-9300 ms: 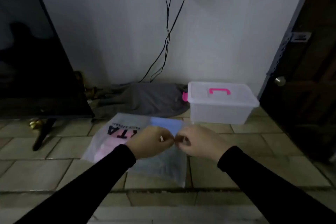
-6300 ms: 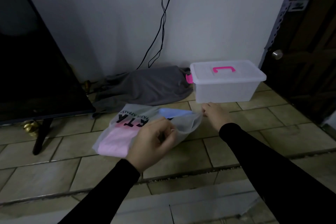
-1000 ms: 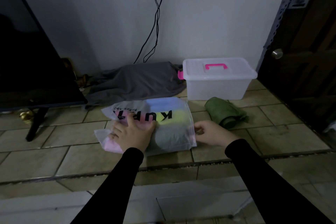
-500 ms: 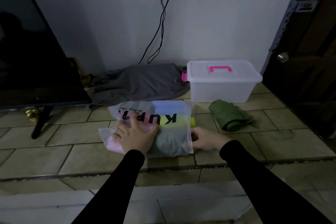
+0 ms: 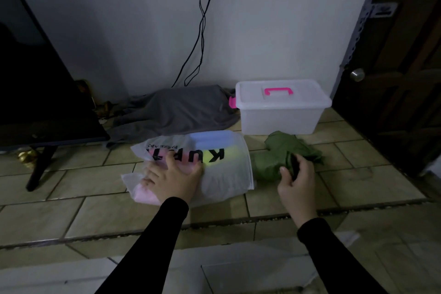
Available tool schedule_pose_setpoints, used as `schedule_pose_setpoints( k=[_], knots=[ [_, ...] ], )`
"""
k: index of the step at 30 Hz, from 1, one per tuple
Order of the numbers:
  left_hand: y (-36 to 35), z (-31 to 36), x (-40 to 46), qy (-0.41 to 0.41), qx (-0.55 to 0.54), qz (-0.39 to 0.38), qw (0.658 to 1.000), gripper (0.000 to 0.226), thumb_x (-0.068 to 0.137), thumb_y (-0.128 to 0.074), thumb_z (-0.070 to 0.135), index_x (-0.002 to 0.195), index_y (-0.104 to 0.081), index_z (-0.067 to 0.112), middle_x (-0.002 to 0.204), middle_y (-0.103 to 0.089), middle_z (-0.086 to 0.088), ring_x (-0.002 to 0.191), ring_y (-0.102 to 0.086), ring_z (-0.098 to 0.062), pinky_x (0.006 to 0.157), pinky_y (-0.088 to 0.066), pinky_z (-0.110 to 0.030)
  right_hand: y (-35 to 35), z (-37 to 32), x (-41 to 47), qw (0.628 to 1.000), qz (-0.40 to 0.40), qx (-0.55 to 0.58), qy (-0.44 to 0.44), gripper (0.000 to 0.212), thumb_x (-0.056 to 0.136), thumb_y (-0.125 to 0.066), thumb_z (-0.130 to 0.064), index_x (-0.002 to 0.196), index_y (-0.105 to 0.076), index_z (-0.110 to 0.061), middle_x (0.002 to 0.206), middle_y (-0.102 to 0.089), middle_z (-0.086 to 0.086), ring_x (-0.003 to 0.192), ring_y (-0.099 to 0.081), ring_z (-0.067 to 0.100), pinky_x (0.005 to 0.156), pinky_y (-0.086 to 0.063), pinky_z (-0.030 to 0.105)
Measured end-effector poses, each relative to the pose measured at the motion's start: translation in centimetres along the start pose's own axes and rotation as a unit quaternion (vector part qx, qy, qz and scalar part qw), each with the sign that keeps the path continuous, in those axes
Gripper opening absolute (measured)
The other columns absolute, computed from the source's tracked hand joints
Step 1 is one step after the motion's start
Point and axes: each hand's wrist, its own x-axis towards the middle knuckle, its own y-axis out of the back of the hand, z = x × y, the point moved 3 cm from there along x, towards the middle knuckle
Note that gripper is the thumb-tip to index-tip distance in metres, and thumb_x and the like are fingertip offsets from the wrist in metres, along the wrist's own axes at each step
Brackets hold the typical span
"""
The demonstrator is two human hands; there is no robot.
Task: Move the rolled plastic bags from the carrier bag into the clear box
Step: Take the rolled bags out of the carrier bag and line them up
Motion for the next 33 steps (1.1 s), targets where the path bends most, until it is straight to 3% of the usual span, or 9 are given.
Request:
schedule_pose_setpoints(
  k=[4, 9, 13, 16, 19, 22, 26, 30, 33],
  knots=[
    [0.0, 0.3, 0.0, 0.004, -0.002, 0.012, 1.000, 0.088, 0.070, -0.048, 0.078, 0.139, -0.030, 0.025, 0.145, -0.027, -0.032, 0.134, -0.027, -0.045, 0.110, -0.018, -0.056, -0.7, 0.8, -1.9, 0.995, 0.094, 0.026, 0.009, 0.047, 0.083, -0.063, 0.002, 0.124, -0.040, 0.000, 0.125, -0.038, 0.018, 0.097, -0.040, 0.010, 0.080, -0.047, 0.032],
    [-0.1, 0.2, 0.0, 0.005, -0.001, 0.011, 1.000, 0.089, 0.069, -0.047, 0.080, 0.137, -0.031, 0.026, 0.144, -0.028, -0.033, 0.133, -0.028, -0.046, 0.109, -0.018, -0.057, -1.8, 2.4, -0.9, 0.980, -0.034, -0.181, 0.073, 0.053, 0.082, -0.062, 0.000, 0.128, -0.048, -0.022, 0.129, -0.035, 0.010, 0.106, -0.051, 0.028, 0.090, -0.048, 0.034],
    [-0.1, 0.2, 0.0, 0.001, -0.004, 0.009, 1.000, 0.088, 0.069, -0.050, 0.078, 0.137, -0.031, 0.026, 0.144, -0.028, -0.033, 0.133, -0.027, -0.046, 0.109, -0.018, -0.057, -2.1, 2.5, 1.4, 0.975, -0.052, -0.214, 0.034, 0.054, 0.087, -0.058, -0.008, 0.137, -0.045, -0.023, 0.129, -0.035, 0.012, 0.105, -0.051, 0.031, 0.091, -0.049, 0.037],
    [-0.1, 0.1, -0.1, -0.002, -0.002, 0.003, 1.000, 0.086, 0.071, -0.049, 0.076, 0.138, -0.029, 0.025, 0.145, -0.026, -0.032, 0.134, -0.027, -0.046, 0.110, -0.018, -0.056, -2.3, 1.4, 2.7, 0.959, -0.033, -0.281, 0.009, 0.055, 0.087, -0.060, -0.023, 0.139, -0.042, -0.020, 0.132, -0.036, 0.015, 0.126, -0.036, 0.037, 0.097, -0.040, 0.046],
    [0.0, 0.1, 0.0, -0.014, 0.001, 0.001, 1.000, 0.078, 0.078, -0.046, 0.070, 0.139, -0.028, 0.024, 0.147, -0.024, -0.032, 0.135, -0.025, -0.045, 0.110, -0.018, -0.056, -3.2, -2.0, 2.5, 0.936, -0.001, -0.294, 0.196, 0.041, 0.081, -0.064, -0.025, 0.120, -0.058, -0.016, 0.125, -0.049, 0.011, 0.127, -0.040, 0.034, 0.096, -0.041, 0.051],
    [0.1, 0.1, 0.2, -0.014, 0.009, -0.008, 1.000, 0.071, 0.083, -0.045, 0.063, 0.139, -0.031, 0.022, 0.147, -0.023, -0.032, 0.135, -0.025, -0.044, 0.110, -0.018, -0.055, -6.1, -3.1, 2.7, 0.915, -0.166, -0.259, 0.262, 0.031, 0.081, -0.066, -0.023, 0.110, -0.066, -0.014, 0.113, -0.057, 0.005, 0.110, -0.052, 0.027, 0.090, -0.044, 0.042],
    [0.0, 0.1, 0.2, -0.013, 0.014, -0.006, 1.000, 0.070, 0.084, -0.046, 0.062, 0.139, -0.032, 0.021, 0.145, -0.025, -0.032, 0.133, -0.027, -0.044, 0.109, -0.019, -0.054, -8.4, -2.3, 4.3, 0.891, -0.355, -0.211, 0.186, 0.049, 0.087, -0.062, -0.025, 0.134, -0.052, -0.017, 0.144, -0.040, 0.002, 0.128, -0.043, 0.022, 0.106, -0.037, 0.033],
    [0.0, 0.2, 0.3, -0.018, 0.009, -0.001, 1.000, 0.071, 0.084, -0.047, 0.062, 0.140, -0.033, 0.020, 0.145, -0.026, -0.031, 0.133, -0.027, -0.044, 0.109, -0.020, -0.055, -9.3, -2.1, 5.3, 0.865, -0.346, -0.286, 0.224, 0.032, 0.088, -0.055, -0.018, 0.120, -0.058, -0.014, 0.129, -0.045, 0.006, 0.110, -0.054, 0.026, 0.089, -0.041, 0.028],
    [0.0, 0.0, 0.3, -0.024, 0.007, 0.000, 1.000, 0.070, 0.085, -0.045, 0.063, 0.140, -0.032, 0.022, 0.144, -0.027, -0.030, 0.133, -0.028, -0.043, 0.110, -0.021, -0.054, -9.1, -1.9, 5.1, 0.869, -0.345, -0.286, 0.209, 0.027, 0.089, -0.054, -0.017, 0.116, -0.057, -0.015, 0.119, -0.047, 0.006, 0.100, -0.057, 0.027, 0.087, -0.045, 0.031]
  ],
)
